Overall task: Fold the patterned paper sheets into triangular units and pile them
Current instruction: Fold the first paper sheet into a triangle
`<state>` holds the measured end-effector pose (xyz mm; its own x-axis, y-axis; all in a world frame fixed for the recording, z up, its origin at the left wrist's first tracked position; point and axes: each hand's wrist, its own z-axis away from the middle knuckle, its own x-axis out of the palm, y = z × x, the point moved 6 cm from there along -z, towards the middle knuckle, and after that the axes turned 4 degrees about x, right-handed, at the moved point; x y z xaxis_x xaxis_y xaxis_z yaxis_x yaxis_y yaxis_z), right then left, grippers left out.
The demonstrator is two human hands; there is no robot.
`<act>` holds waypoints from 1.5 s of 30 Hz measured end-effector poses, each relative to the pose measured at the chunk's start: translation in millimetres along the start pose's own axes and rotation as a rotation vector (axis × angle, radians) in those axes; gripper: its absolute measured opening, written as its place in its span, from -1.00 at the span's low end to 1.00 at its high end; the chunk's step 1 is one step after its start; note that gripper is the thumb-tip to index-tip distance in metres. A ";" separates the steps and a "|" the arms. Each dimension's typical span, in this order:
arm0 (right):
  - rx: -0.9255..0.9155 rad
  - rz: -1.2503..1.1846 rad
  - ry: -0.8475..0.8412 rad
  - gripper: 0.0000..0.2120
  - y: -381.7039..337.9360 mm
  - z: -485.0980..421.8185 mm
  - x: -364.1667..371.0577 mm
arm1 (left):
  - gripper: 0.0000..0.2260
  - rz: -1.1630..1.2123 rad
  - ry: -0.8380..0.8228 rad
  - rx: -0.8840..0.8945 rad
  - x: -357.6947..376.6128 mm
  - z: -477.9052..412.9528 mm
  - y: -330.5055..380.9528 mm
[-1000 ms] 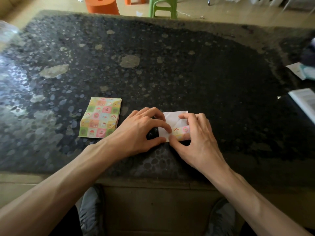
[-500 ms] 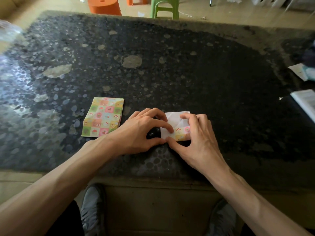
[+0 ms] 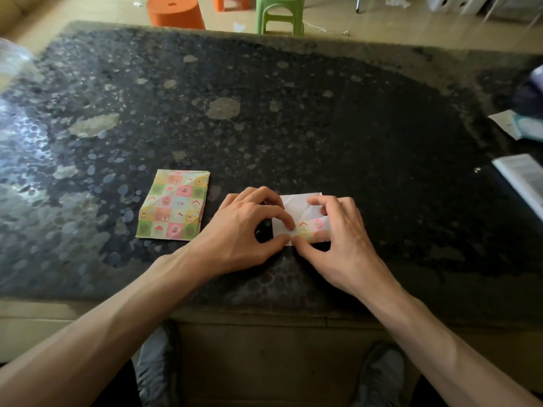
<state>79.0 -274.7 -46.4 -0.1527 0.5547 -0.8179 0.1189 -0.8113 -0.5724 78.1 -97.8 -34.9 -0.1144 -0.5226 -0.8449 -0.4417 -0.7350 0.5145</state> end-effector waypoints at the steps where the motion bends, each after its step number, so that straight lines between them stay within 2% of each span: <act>1: -0.003 -0.005 0.000 -0.32 1.0 0.2 -0.5 | -0.80 -0.005 0.008 0.000 1.0 0.2 0.2; 15: 0.031 -0.069 -0.070 -0.39 5.8 -2.7 -3.8 | -0.79 -0.022 -0.021 -0.002 1.0 -1.6 -1.3; 27: 0.061 -0.069 -0.099 -0.37 4.7 -3.9 -6.5 | -0.80 -0.003 0.046 -0.044 3.8 -0.3 1.9; 34: 0.148 0.107 -0.031 -0.28 9.8 -2.7 -22.6 | -0.67 -0.033 0.237 -0.162 21.2 3.3 10.5; 39: 0.176 0.045 -0.073 -0.29 16.5 -2.0 -21.4 | -0.66 -0.054 0.218 -0.160 22.1 -1.3 8.1; 45: 0.166 0.044 -0.033 -0.33 15.8 -0.4 -19.7 | -0.66 -0.056 0.209 -0.147 21.3 -1.4 6.8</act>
<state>84.3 -298.4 -39.4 -0.1831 0.5135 -0.8383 -0.0367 -0.8557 -0.5162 73.9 -114.6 -49.2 0.0992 -0.5464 -0.8317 -0.3067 -0.8119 0.4968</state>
